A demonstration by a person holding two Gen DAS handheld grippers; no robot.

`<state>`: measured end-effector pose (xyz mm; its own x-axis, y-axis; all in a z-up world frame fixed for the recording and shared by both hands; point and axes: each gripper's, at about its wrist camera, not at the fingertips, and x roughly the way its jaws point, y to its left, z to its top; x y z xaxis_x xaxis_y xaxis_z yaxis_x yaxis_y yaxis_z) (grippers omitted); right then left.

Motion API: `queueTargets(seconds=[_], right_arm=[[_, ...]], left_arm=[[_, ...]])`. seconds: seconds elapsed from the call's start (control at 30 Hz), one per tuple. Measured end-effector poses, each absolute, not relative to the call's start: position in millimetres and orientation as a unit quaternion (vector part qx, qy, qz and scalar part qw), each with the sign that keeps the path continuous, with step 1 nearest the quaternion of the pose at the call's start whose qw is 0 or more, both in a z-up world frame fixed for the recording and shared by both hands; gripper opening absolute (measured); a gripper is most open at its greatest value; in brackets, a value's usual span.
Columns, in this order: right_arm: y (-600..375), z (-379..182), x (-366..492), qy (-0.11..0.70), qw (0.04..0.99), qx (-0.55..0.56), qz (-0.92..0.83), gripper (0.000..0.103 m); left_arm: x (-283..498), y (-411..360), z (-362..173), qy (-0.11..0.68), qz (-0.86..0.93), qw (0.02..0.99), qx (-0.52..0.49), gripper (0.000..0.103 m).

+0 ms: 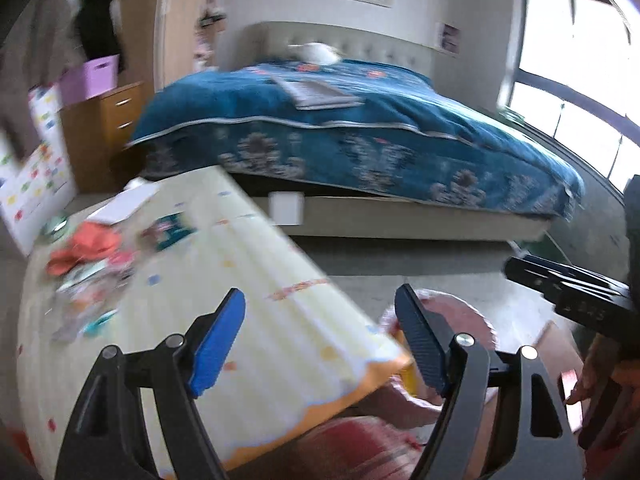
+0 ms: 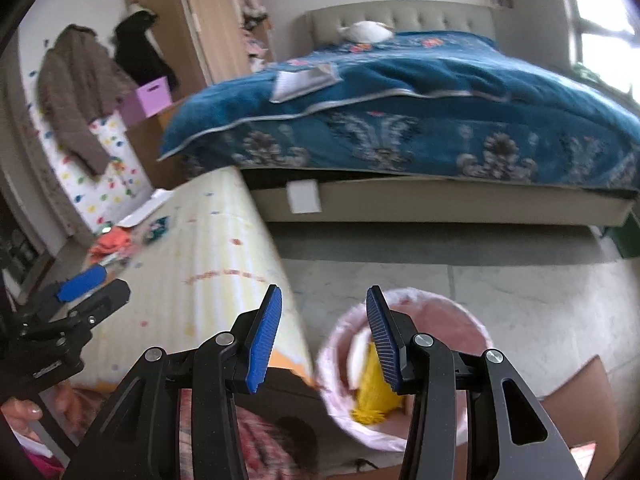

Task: Collect trash
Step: 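Move both open tools back over the table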

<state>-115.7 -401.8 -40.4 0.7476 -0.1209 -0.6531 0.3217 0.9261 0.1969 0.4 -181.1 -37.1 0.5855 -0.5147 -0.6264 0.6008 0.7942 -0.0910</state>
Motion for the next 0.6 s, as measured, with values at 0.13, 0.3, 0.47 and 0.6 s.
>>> queueTargets(seconds=[0.13,0.3,0.47,0.6], right_arm=[[-375.3,-35.7,-90.2,0.349,0.921,0.136,-0.109,0.046],[-336.6,-31.0,-57.0,0.36,0.924,0.113,-0.062,0.059],[-295.5,-32.8,-29.6,0.366,0.927,0.081,-0.028,0.069],[-257.7,-36.2,-1.2,0.37,0.927,0.063,-0.002,0.073]], left_arm=[[16.2,-139.6,-37.3,0.337,-0.264,0.903,0.047,0.075],[35.6,-84.6,-34.6,0.343,-0.207,0.916,0.025,0.075],[49.0,-35.3,-36.6,0.348,-0.163,0.923,0.008,0.075],[55.6,-3.5,-44.0,0.35,-0.135,0.927,0.001,0.075]])
